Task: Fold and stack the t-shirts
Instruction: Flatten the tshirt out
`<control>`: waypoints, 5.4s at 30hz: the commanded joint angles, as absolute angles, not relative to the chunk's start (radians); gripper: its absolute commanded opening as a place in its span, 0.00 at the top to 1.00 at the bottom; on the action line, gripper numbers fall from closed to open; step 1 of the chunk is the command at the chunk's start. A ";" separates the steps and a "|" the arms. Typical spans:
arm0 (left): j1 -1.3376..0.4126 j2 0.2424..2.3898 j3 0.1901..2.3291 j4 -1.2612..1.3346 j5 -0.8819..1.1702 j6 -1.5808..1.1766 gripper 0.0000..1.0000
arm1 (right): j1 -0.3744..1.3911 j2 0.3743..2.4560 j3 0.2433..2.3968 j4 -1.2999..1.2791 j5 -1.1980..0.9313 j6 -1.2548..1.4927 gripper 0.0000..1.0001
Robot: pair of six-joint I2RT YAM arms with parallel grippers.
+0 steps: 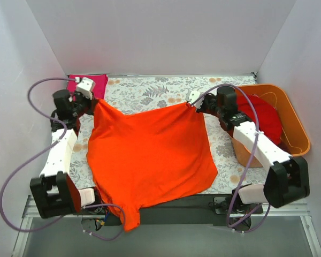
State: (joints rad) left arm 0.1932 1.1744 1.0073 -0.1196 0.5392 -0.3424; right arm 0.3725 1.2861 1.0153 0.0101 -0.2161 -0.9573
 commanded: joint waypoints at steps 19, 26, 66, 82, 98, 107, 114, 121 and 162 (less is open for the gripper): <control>0.040 2.109 1.616 0.006 0.302 -0.288 1.00 | 0.328 1.971 1.376 0.120 0.026 -1.008 0.99; 0.046 2.129 1.808 -0.213 0.248 -0.340 0.47 | 0.328 1.991 1.555 -0.118 0.043 -0.873 0.41; 0.245 1.882 1.476 -0.868 0.282 -0.268 0.62 | 0.342 1.746 1.393 -0.808 -0.299 -0.623 0.56; 0.206 1.717 1.480 -0.934 0.367 -0.267 0.54 | 0.179 1.534 1.032 -1.046 -0.236 -0.597 0.39; 0.207 1.689 1.430 -0.891 0.327 -0.249 0.54 | 0.179 1.715 1.106 -1.006 -0.394 -0.566 0.62; 0.206 1.686 1.417 -0.871 0.308 -0.245 0.54 | 0.204 1.709 1.230 -1.086 -0.554 -0.614 0.99; 0.206 1.669 1.422 -0.888 0.290 -0.229 0.54 | 0.219 1.711 1.250 -1.097 -0.391 -0.589 0.39; 0.207 1.677 1.411 -0.884 0.304 -0.239 0.54 | 0.209 1.637 1.071 -1.003 -0.330 -0.503 0.16; 0.206 1.690 1.417 -0.905 0.314 -0.253 0.54 | 0.313 1.707 1.227 -0.950 -0.532 -0.489 0.59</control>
